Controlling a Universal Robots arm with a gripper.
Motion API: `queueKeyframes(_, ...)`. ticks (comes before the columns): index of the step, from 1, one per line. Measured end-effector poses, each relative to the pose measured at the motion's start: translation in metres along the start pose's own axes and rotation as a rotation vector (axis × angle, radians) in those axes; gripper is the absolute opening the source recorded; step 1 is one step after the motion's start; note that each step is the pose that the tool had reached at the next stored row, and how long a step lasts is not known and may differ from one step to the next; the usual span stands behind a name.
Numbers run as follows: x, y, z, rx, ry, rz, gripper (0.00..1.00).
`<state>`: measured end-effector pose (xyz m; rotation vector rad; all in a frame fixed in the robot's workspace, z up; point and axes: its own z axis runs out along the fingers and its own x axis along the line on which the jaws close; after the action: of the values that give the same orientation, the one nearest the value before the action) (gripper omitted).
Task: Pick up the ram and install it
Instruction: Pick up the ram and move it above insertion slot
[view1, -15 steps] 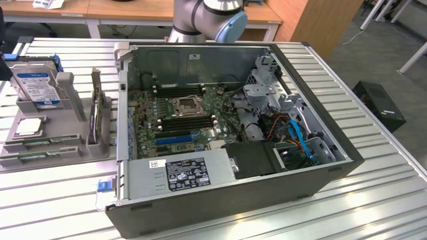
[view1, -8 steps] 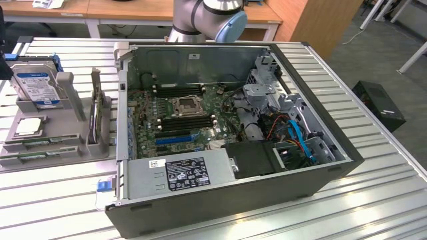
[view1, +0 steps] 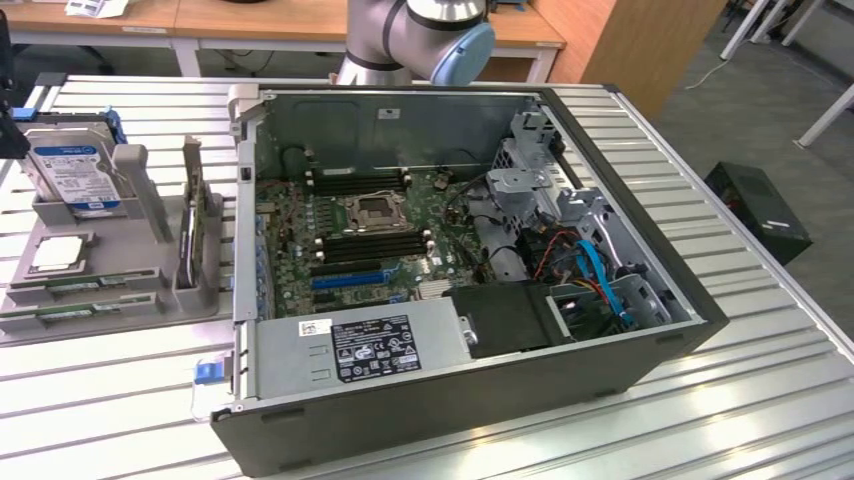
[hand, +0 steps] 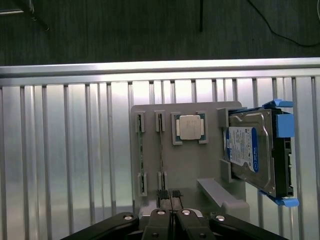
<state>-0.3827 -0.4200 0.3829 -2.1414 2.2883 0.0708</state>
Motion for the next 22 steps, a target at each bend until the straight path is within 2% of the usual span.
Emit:
queueKeyframes(10, 0.0000, 0.0000, 0.0000, 0.0000, -0.0001, 0.000, 0.11)
queueKeyframes(11, 0.0000, 0.0000, 0.0000, 0.0000, -0.0001, 0.000, 0.16)
queueKeyframes(12, 0.0000, 0.0000, 0.0000, 0.0000, 0.0000, 0.000, 0.16)
queueKeyframes(13, 0.0000, 0.0000, 0.0000, 0.0001, 0.0000, 0.000, 0.23)
queueKeyframes(14, 0.0000, 0.0000, 0.0000, 0.0000, 0.0000, 0.000, 0.23)
queueKeyframes(15, 0.0000, 0.0000, 0.0000, 0.0000, 0.0000, 0.000, 0.29)
queueKeyframes(16, 0.0000, 0.0000, 0.0000, 0.0000, 0.0000, 0.000, 0.29)
queueKeyframes(17, 0.0000, 0.0000, 0.0000, 0.0000, 0.0000, 0.000, 0.36)
queueKeyframes(22, 0.0000, 0.0000, 0.0001, 0.0000, 0.0000, 0.000, 0.36)
